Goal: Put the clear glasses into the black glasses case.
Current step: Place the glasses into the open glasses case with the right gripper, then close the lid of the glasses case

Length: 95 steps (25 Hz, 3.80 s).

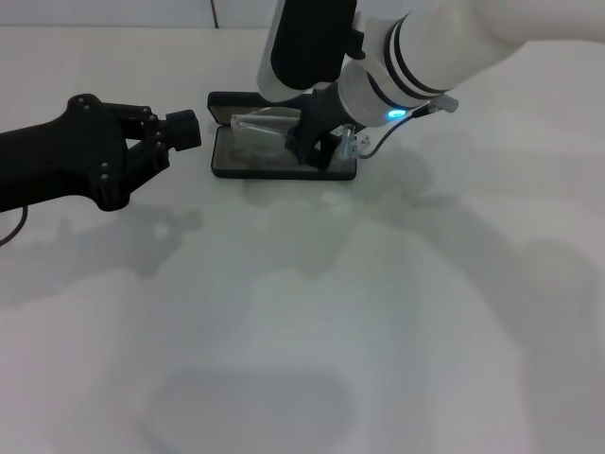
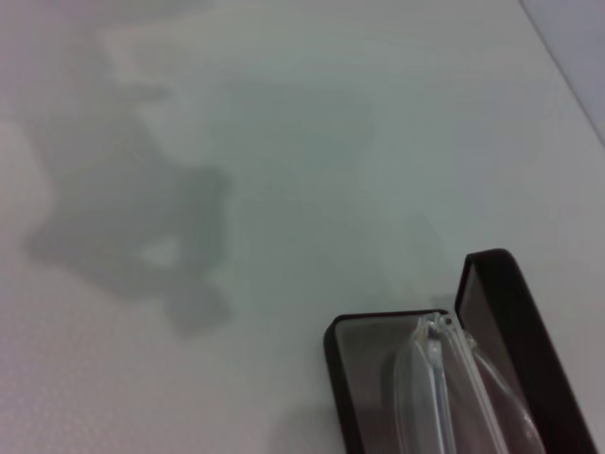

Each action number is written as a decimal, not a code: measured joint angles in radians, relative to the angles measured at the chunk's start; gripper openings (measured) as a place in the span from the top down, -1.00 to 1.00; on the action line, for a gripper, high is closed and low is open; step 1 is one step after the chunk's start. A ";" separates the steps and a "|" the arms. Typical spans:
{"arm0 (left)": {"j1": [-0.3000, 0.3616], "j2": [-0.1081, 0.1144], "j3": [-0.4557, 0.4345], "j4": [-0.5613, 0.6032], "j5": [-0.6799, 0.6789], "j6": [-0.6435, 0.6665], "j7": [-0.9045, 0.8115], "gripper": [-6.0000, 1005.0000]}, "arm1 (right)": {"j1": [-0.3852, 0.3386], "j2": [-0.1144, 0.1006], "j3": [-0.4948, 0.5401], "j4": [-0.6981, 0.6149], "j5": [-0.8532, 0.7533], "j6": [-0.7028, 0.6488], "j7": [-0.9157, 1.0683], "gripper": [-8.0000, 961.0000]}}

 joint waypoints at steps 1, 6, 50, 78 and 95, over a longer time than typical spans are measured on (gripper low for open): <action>-0.001 0.000 0.000 -0.001 0.002 -0.001 0.000 0.73 | 0.001 0.000 -0.005 0.000 0.000 -0.003 0.000 0.79; -0.002 0.000 0.000 -0.003 0.004 -0.001 0.000 0.72 | 0.002 0.000 -0.008 0.000 0.003 -0.004 0.000 0.78; -0.057 -0.001 -0.117 -0.018 -0.023 -0.036 -0.009 0.70 | -0.430 -0.002 0.182 -0.417 0.053 0.022 -0.122 0.72; -0.456 -0.003 0.171 -0.466 0.242 -1.009 -0.203 0.69 | -0.921 -0.008 0.386 -0.491 0.685 -0.131 -0.633 0.72; -0.457 -0.009 0.265 -0.558 0.231 -1.041 -0.205 0.68 | -0.888 -0.006 0.386 -0.449 0.691 -0.133 -0.635 0.72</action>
